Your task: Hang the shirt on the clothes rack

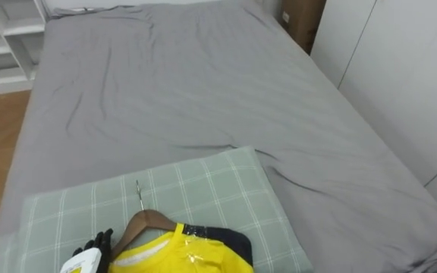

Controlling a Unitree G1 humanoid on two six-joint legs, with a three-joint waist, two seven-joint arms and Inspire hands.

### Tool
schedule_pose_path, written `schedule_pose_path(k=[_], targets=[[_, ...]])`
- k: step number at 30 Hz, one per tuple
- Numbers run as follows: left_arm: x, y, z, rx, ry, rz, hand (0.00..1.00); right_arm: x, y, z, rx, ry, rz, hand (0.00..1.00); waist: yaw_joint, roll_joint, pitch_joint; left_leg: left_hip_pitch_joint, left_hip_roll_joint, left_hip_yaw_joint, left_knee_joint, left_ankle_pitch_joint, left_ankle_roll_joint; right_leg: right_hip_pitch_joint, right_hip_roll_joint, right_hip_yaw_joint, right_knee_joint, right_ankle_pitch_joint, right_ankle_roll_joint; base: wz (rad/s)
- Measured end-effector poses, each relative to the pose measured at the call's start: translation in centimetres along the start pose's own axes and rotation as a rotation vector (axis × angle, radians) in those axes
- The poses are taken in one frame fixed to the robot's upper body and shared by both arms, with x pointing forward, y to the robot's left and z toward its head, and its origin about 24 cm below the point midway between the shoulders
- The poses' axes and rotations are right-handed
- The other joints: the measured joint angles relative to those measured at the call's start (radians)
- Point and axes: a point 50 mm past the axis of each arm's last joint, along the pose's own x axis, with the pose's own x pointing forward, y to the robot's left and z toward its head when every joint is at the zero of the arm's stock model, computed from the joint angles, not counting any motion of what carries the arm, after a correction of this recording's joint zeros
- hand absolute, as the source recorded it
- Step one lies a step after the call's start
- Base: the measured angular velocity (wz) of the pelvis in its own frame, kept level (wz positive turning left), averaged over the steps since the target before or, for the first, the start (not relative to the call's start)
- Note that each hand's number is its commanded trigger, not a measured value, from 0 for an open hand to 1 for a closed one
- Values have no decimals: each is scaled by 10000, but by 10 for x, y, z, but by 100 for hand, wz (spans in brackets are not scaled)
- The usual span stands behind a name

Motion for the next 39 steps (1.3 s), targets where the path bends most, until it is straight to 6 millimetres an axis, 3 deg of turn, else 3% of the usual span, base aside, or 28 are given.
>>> schedule_pose_path(k=[19, 39], targets=[[15, 11, 13, -373, -35, 86, 0, 2, 1, 10, -103, -83, -198, 0, -59, 58, 69, -586, 12, 3, 87, 49, 2, -610, -12, -14, 172, 7, -1, 0], [16, 8, 18, -331, -152, -372, 0, 3, 5, 15, -493, -221, -64, 0, -60, -16, 156, -707, 29, 65, 175, 51, -1, -691, -12, -27, 168, 7, -1, 0]])
